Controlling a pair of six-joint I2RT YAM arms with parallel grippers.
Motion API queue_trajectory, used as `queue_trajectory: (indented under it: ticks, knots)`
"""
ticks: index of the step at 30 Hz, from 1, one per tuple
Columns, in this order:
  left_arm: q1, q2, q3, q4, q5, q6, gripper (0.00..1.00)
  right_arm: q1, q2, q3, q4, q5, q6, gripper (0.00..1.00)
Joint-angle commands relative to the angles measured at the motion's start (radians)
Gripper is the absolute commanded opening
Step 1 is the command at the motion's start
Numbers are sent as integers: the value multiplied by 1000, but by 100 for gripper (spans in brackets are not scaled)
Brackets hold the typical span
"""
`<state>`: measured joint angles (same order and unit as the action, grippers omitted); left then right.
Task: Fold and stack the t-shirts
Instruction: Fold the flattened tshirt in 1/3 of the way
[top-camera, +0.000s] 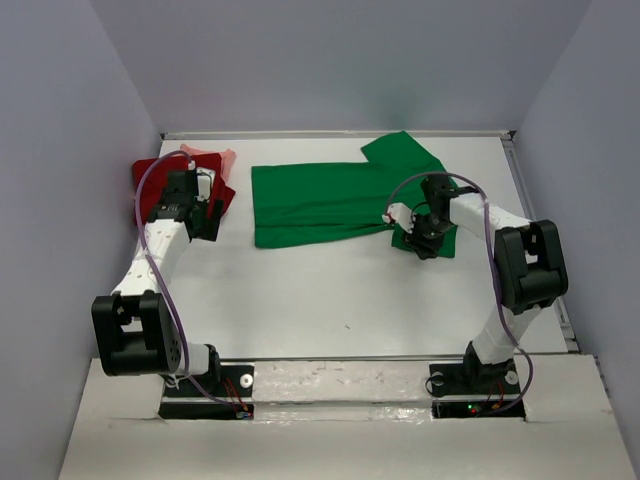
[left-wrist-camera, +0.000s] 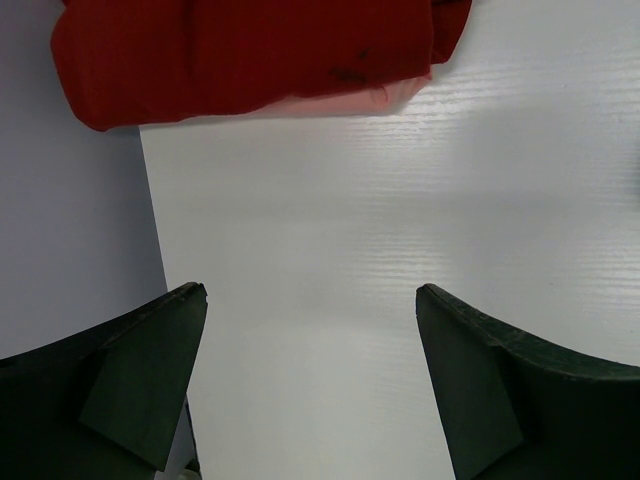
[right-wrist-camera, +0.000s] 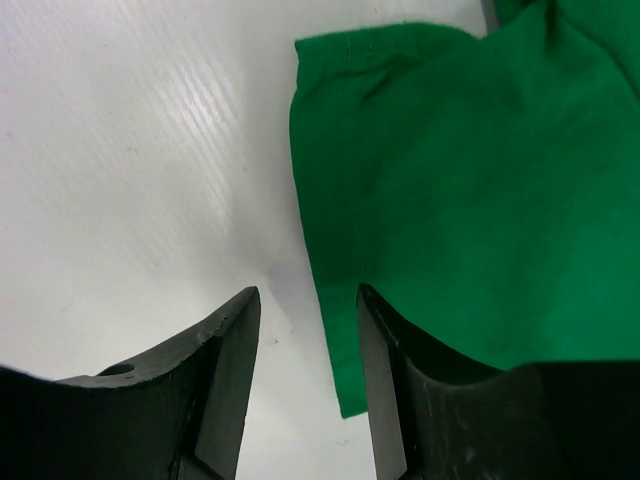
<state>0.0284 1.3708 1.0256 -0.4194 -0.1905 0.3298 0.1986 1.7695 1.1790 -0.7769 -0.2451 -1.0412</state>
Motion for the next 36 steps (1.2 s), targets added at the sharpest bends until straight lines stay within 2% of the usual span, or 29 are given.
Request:
queue_trajectory:
  ticks: [1,16,18,22,27,30,36]
  knots:
    - [5,-38,19,-9,3,-3,99,21,27,48,-5,-22,26,49]
    - [7,-42,27,-25,17,-3,99,21,80,2,65,39,29,47]
    - [7,-41,27,-25,22,-3,99,21,87,4,74,49,33,43]
    - [7,-41,31,-28,31,-2,99,21,105,14,70,75,50,19]
    - [7,-39,33,-30,40,-2,99,21,114,18,61,89,63,4]
    - [5,-42,31,-30,46,-2,99,21,107,18,53,90,70,0]
    - [7,-49,30,-32,62,0,99,21,74,31,24,96,82,0]
